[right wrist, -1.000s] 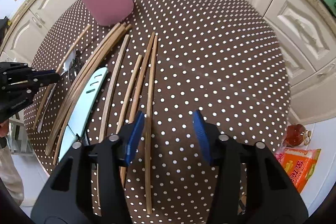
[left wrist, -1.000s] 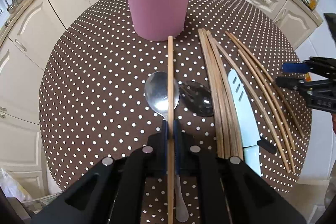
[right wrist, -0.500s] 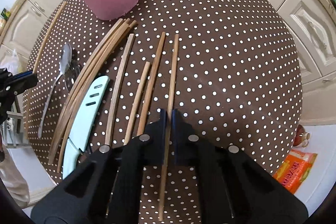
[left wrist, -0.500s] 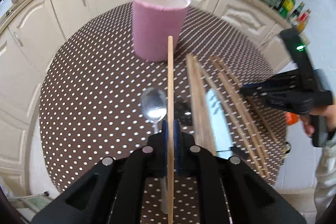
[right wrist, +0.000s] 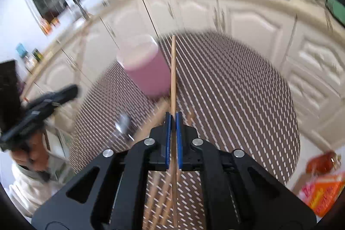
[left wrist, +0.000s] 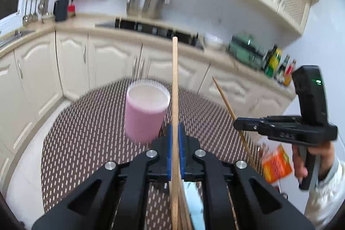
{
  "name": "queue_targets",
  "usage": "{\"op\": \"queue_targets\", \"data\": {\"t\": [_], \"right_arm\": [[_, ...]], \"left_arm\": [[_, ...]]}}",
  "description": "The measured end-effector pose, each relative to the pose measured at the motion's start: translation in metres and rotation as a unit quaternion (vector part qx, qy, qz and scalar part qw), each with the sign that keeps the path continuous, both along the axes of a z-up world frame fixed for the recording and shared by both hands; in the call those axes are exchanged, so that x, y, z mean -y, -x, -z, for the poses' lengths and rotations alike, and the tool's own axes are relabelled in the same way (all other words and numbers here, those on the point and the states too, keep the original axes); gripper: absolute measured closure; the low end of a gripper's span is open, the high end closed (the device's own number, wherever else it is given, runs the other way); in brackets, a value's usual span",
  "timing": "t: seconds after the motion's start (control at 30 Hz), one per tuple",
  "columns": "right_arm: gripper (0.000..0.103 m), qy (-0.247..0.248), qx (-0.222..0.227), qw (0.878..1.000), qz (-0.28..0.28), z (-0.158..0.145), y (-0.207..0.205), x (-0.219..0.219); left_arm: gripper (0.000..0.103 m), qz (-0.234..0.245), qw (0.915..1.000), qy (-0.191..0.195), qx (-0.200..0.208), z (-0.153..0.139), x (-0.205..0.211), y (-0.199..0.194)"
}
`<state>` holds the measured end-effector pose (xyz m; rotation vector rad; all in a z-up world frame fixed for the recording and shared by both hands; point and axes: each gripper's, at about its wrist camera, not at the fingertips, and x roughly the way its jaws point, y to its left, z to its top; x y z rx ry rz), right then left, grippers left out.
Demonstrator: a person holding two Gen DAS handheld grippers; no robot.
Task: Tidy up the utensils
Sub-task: 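Lift both held chopsticks and carry them over the pink cup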
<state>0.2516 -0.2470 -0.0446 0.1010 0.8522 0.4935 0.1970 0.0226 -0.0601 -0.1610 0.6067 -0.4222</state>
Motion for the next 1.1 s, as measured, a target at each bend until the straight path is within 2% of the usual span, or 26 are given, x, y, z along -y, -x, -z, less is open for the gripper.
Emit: {"op": "queue_targets", "data": {"t": [0.1,0.2,0.3,0.5,0.6,0.7,0.87,1.1], "right_arm": [[0.098,-0.032,0.058,0.998,0.004,-0.028,-0.002,-0.007],[0.098,-0.034,0.119,0.992,0.025,-0.028,-0.013,-0.027],[0.098,-0.064,0.147,0.986,0.036,-0.04,-0.023,-0.038],[0.098,-0.092,0.207,0.971,0.075,-0.047,-0.039,-0.05],[0.098,-0.105,0.236,0.961,0.095,-0.04,-0.044,-0.052],[0.098,-0.129,0.245,0.954,0.116,-0.036,-0.055,-0.052],[0.098,-0.153,0.244,0.95,0.116,-0.031,-0.071,-0.056],[0.098,-0.144,0.275,0.943,0.121,-0.025,-0.078,-0.073]], "left_arm": [[0.097,-0.035,0.9974,0.019,0.06,-0.012,0.001,-0.007],[0.097,-0.074,0.9911,0.039,0.103,-0.02,0.002,-0.02],[0.097,-0.103,0.9835,0.034,0.145,-0.026,0.009,-0.034],[0.097,-0.125,0.966,0.037,0.223,-0.032,0.026,-0.066],[0.097,-0.132,0.9613,0.046,0.238,-0.027,0.027,-0.079],[0.097,-0.138,0.9593,0.054,0.24,-0.018,0.022,-0.094],[0.097,-0.142,0.9626,0.049,0.225,0.007,0.015,-0.114],[0.097,-0.135,0.9686,0.036,0.206,0.034,0.01,-0.111]]}}
